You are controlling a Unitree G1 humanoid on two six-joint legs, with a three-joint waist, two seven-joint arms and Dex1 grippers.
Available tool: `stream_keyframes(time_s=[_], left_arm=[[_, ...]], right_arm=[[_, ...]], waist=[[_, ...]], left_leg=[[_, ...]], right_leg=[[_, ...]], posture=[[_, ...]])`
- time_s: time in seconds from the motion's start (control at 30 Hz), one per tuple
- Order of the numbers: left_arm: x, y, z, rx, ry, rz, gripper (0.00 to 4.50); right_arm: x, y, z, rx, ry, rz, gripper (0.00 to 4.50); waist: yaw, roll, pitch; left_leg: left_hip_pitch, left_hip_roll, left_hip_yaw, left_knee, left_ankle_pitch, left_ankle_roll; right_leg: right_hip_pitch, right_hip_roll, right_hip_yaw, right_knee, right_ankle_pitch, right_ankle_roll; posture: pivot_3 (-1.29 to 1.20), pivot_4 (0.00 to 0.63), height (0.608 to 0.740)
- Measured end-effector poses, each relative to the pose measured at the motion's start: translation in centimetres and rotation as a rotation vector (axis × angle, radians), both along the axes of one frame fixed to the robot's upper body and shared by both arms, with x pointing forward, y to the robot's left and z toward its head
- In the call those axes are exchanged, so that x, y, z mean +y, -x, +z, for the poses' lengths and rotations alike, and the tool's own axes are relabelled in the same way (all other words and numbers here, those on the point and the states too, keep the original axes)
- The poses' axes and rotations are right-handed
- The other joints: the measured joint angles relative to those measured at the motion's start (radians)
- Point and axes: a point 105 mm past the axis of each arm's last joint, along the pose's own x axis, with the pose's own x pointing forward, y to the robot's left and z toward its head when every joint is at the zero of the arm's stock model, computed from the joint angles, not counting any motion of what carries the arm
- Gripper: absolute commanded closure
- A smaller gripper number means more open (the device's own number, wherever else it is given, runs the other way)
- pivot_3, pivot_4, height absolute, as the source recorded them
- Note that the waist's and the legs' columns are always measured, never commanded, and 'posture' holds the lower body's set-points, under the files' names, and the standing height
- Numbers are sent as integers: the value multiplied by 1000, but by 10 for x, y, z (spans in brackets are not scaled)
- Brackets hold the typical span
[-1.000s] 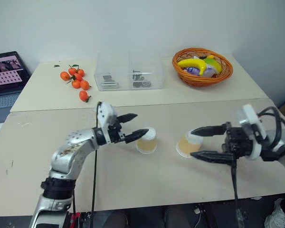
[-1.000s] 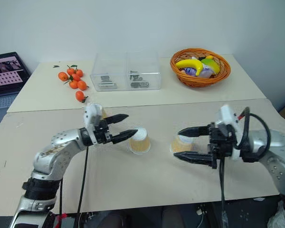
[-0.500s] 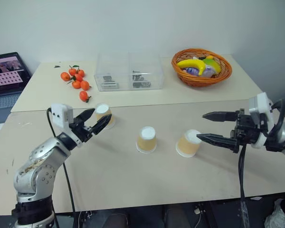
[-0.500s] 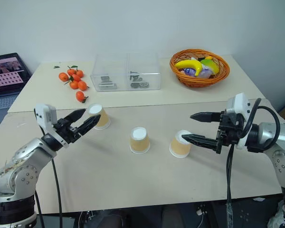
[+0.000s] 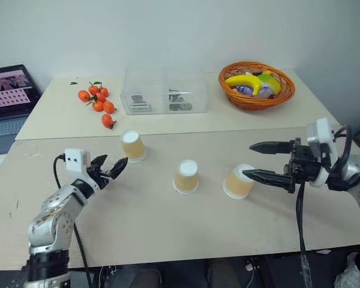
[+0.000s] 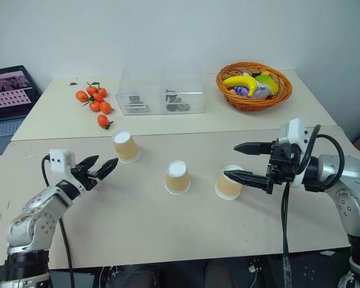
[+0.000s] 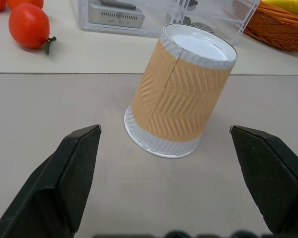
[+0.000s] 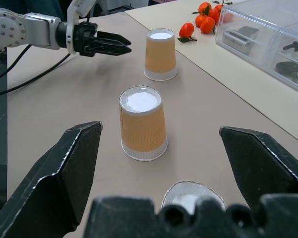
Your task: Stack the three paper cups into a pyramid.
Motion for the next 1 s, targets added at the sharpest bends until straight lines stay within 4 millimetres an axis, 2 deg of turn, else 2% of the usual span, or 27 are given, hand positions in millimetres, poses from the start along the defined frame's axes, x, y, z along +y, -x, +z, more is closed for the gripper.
stream_keyframes(time_s=[0.43, 0.7, 0.8, 0.9, 0.97, 1.0], left_arm=[[-20, -26, 5, -29, -64, -110, 59], [-27, -50, 38, -110, -62, -131, 59], [-29, -54, 41, -124, -75, -140, 59], [-28, -57, 30, -93, -89, -134, 755], [-26, -58, 25, -79, -91, -126, 1426], [-27, -58, 25, -79, -91, -127, 1426]], right_arm=[[2, 4, -3, -4, 6, -14, 0], [4, 4, -4, -5, -11, -17, 0], [4, 3, -5, -5, -12, -27, 0], [3, 2, -5, -6, -13, -36, 0], [2, 3, -5, -7, -15, -40, 0], [2, 3, -5, -6, -16, -41, 0]], waist=[[-2, 0, 0], [-3, 0, 0], [-5, 0, 0], [-4, 0, 0], [-3, 0, 0], [-3, 0, 0]], left_leg=[[-1, 0, 0, 0, 0, 0], [-1, 0, 0, 0, 0, 0], [-1, 0, 0, 0, 0, 0], [-2, 0, 0, 0, 0, 0], [-2, 0, 0, 0, 0, 0], [-2, -1, 0, 0, 0, 0]], right_leg=[[-1, 0, 0, 0, 0, 0], [-1, 0, 0, 0, 0, 1], [-1, 0, 0, 0, 0, 1], [-2, 0, 0, -1, 0, 1], [-2, 0, 0, -1, 0, 1], [-2, -1, 0, -1, 1, 1]], posture=[[0, 150, 738], [0, 150, 738], [0, 150, 738], [0, 150, 738], [0, 150, 738], [0, 150, 738]])
